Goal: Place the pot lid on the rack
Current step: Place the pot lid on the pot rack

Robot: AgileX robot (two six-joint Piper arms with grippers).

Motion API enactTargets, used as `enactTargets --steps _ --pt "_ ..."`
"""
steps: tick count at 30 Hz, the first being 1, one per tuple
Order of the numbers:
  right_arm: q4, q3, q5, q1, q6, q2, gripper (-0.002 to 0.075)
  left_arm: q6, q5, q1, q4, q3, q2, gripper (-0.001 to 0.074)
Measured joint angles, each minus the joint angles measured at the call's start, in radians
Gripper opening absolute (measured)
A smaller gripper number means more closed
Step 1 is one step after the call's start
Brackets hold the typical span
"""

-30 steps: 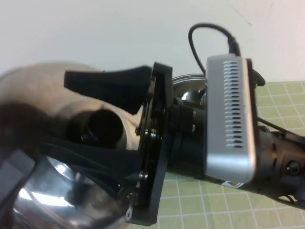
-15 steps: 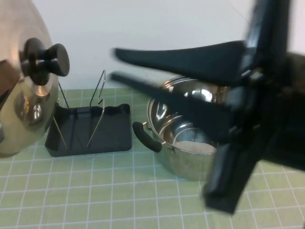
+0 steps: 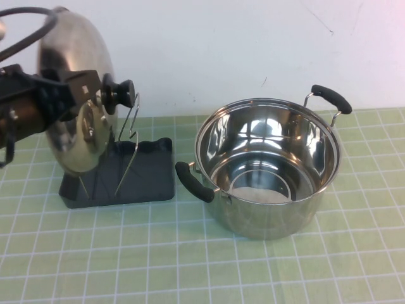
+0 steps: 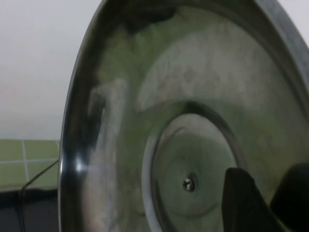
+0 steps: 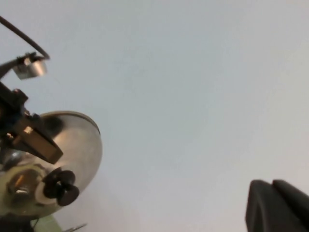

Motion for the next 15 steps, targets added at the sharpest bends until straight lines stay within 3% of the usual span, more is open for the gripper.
enactTargets --steps 15 --pt "0.008 0.188 0.015 0.0 0.149 -0.082 -0.0001 0.103 0.009 0.0 -0.063 -0.124 0.345 0.0165"
